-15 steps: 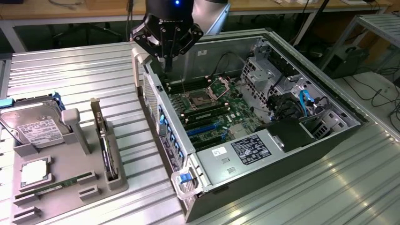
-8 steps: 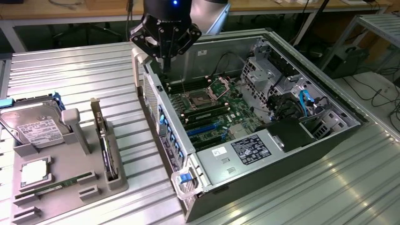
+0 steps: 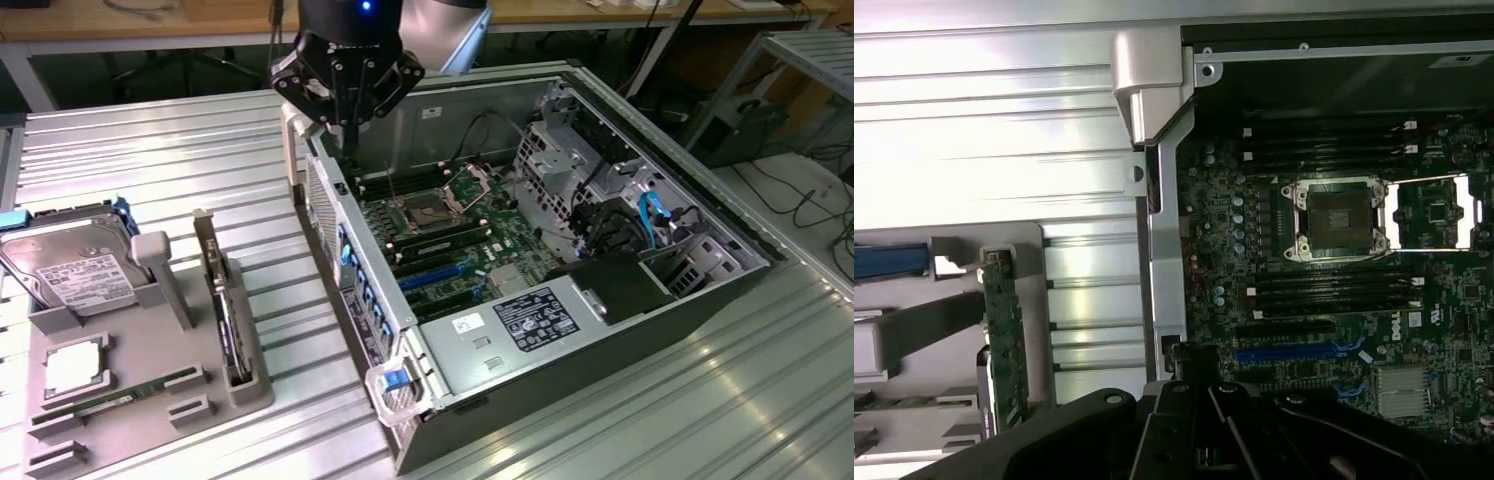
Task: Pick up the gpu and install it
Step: 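Reach for the gpu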
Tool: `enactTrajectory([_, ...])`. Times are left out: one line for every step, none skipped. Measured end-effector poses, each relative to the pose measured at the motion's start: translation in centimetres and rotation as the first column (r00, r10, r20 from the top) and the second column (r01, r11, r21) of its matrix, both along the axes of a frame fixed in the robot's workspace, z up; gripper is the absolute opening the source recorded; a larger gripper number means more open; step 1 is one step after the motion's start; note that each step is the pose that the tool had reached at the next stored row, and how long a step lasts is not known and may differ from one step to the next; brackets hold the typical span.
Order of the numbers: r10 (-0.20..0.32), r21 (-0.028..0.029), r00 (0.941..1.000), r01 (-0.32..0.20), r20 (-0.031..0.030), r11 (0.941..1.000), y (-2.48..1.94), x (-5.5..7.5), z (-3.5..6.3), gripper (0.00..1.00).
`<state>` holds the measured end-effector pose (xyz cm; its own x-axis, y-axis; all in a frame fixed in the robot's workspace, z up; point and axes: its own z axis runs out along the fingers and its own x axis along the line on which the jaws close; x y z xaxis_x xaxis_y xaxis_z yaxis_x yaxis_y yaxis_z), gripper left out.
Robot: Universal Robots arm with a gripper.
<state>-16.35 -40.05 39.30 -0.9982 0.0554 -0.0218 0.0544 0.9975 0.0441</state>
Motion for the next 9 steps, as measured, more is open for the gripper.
enactTrajectory([0.000, 0.0001, 1.0000, 0.000, 0.0000, 1.0000, 0.00, -0.10, 0.00, 0.11])
enactTrajectory([0.000, 0.0001, 1.0000, 0.000, 0.0000, 1.0000, -0.01, -0.22, 0.00, 0.11])
enactTrajectory([0.000, 0.0000, 1.0000, 0.000, 0.0000, 1.0000, -0.01, -0.31, 0.00, 0.11])
enactTrajectory([0.000, 0.0001, 1.0000, 0.000, 0.0000, 1.0000, -0.02, -0.41, 0.00, 0.11])
enactTrajectory([0.001, 0.0001, 1.0000, -0.001, 0.0000, 1.0000, -0.03, -0.52, 0.00, 0.11])
enactTrajectory([0.001, 0.0000, 1.0000, -0.001, 0.0000, 1.0000, -0.04, -0.64, 0.00, 0.11])
enactTrajectory([0.001, -0.0001, 1.0000, -0.001, 0.0000, 1.0000, -0.05, -0.74, 0.00, 0.11])
enactTrajectory([0.001, 0.0001, 1.0000, -0.001, 0.0000, 1.0000, -0.05, -0.83, 0.00, 0.11])
enactTrajectory([0.001, 0.0000, 1.0000, -0.001, 0.0000, 1.0000, -0.06, -0.92, 0.00, 0.11])
